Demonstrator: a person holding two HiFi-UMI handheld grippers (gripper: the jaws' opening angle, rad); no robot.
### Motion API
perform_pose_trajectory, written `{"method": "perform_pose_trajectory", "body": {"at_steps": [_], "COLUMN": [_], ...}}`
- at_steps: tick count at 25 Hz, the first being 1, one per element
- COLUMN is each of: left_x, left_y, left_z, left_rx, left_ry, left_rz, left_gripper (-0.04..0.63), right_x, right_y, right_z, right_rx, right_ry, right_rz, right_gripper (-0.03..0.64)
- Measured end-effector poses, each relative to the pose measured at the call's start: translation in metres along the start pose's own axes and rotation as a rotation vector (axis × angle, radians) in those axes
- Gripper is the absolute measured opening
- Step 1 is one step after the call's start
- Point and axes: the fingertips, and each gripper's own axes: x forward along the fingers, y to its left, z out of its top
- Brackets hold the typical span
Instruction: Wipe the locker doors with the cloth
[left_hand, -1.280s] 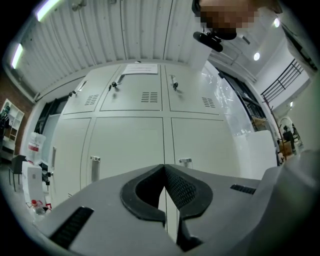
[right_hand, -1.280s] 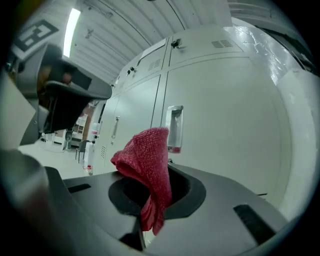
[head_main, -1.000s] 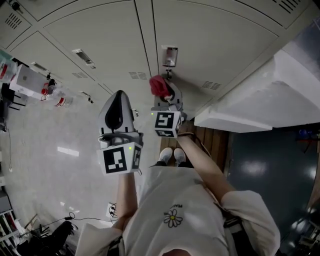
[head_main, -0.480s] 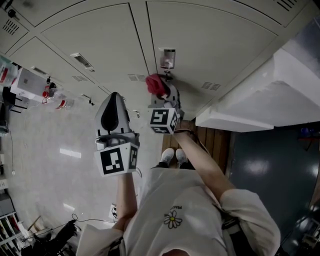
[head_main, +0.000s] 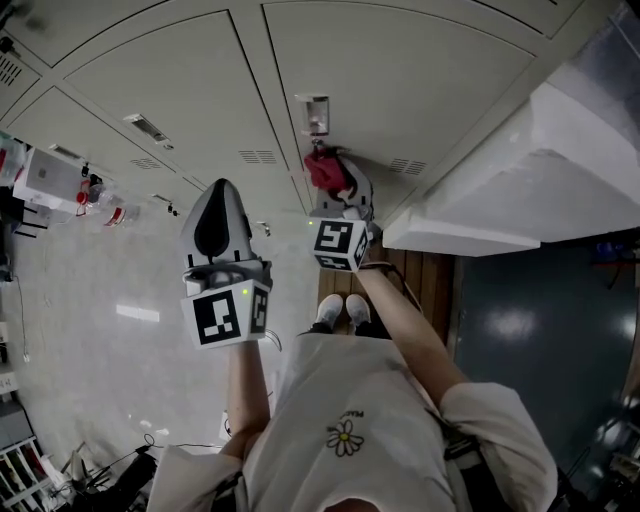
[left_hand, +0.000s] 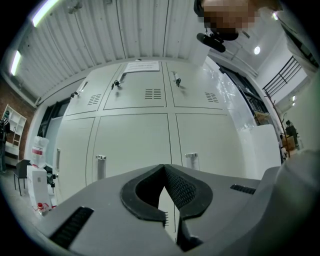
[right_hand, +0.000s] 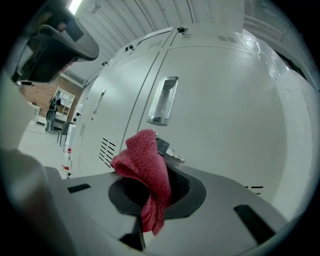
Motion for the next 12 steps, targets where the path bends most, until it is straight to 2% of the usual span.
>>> {"method": "perform_pose_trajectory", "body": {"at_steps": [12], "left_x": [0.015], "left_y": [-0.039], "left_z": [0.006], "left_rx": [-0.007], "left_ry": [-0.027], "left_rz": [-0.09], "left_gripper": [0.017], "right_x": [-0.032], "right_y": [-0.081], "right_z": [-0.027], "right_rx": [-0.009], "right_ry": [0.042], "right_rz": [-0.158], "right_gripper": [0.029]}}
